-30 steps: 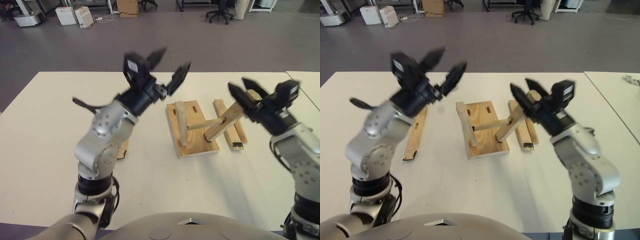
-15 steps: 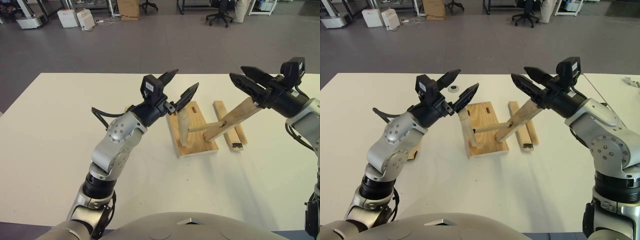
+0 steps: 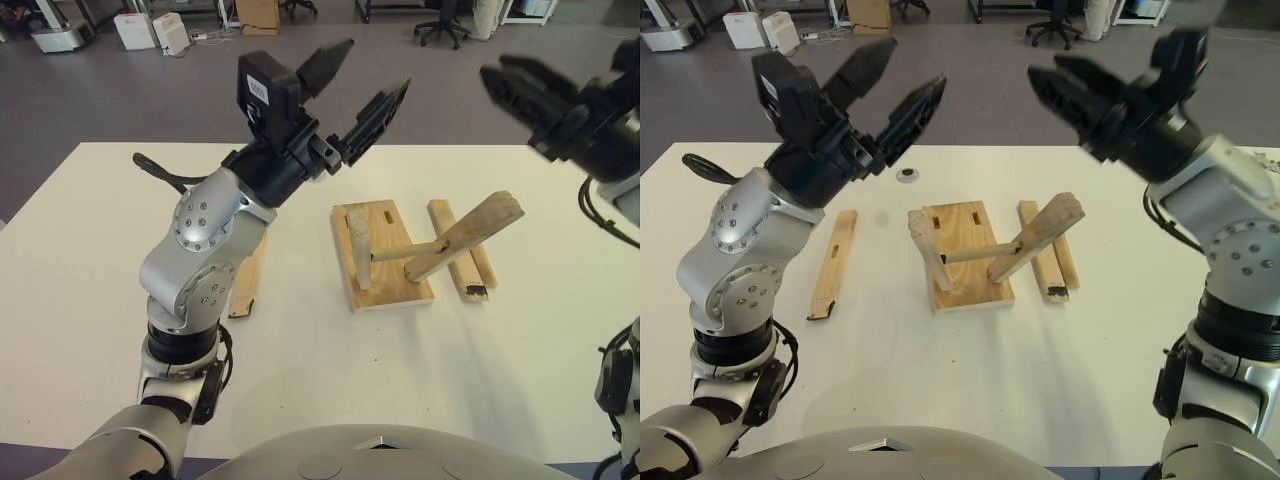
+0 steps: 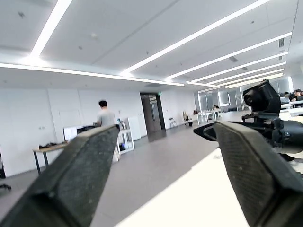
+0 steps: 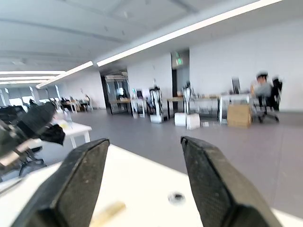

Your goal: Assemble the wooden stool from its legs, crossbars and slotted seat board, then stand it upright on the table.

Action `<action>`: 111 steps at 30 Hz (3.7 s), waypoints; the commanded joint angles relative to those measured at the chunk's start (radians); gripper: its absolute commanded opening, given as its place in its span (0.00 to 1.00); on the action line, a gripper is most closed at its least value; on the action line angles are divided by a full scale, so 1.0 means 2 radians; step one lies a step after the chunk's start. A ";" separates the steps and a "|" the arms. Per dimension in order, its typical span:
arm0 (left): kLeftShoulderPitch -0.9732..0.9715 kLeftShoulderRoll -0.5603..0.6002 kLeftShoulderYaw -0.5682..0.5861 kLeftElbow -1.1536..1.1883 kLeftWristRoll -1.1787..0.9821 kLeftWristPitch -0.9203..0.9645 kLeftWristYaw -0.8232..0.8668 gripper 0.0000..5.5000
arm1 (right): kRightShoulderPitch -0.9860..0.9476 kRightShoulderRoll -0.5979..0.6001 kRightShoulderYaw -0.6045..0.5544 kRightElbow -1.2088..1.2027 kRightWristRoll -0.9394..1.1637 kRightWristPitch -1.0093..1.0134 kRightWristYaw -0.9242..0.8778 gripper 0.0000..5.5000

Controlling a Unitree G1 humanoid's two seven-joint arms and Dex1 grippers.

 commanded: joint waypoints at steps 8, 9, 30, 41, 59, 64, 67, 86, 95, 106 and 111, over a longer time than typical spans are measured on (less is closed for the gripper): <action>0.102 0.049 -0.034 0.105 0.088 -0.116 -0.058 0.67 | 0.082 0.058 -0.004 0.022 -0.023 -0.065 0.031 0.51; 0.091 0.042 -0.001 0.094 0.052 -0.108 -0.049 0.67 | 0.056 0.053 -0.026 0.038 0.003 -0.061 0.024 0.51; 0.292 0.252 0.006 0.122 0.177 -0.135 -0.264 0.67 | 0.009 0.133 0.225 0.150 -0.351 -0.149 0.019 0.51; 0.214 0.217 -0.131 0.220 0.328 -0.195 -0.267 0.67 | -0.204 0.170 0.379 0.731 -0.617 -0.456 0.156 0.51; 0.171 0.150 0.019 0.292 0.269 -0.155 -0.175 0.67 | -0.021 0.066 0.202 0.310 -0.478 -0.349 0.277 0.51; 0.228 0.237 0.016 0.170 0.272 -0.105 -0.250 0.67 | -0.138 0.141 0.244 0.514 -0.556 -0.411 0.206 0.51; 0.247 0.275 0.009 0.122 0.275 -0.074 -0.280 0.67 | -0.187 0.179 0.285 0.640 -0.614 -0.462 0.185 0.51; 0.049 0.023 -0.093 0.485 0.377 -0.203 -0.079 0.67 | -0.048 0.197 0.271 0.488 -0.615 -0.397 0.145 0.51; -0.023 -0.027 -0.096 0.618 0.378 -0.247 -0.089 0.67 | -0.125 0.278 0.238 0.584 -0.585 -0.361 0.098 0.51; 0.007 0.056 -0.014 0.422 0.362 -0.186 -0.093 0.67 | -0.068 0.164 0.086 0.460 -0.514 -0.339 0.026 0.51; 0.079 0.047 0.055 0.298 0.285 -0.118 -0.093 0.67 | 0.025 0.140 0.052 0.445 -0.502 -0.314 0.009 0.51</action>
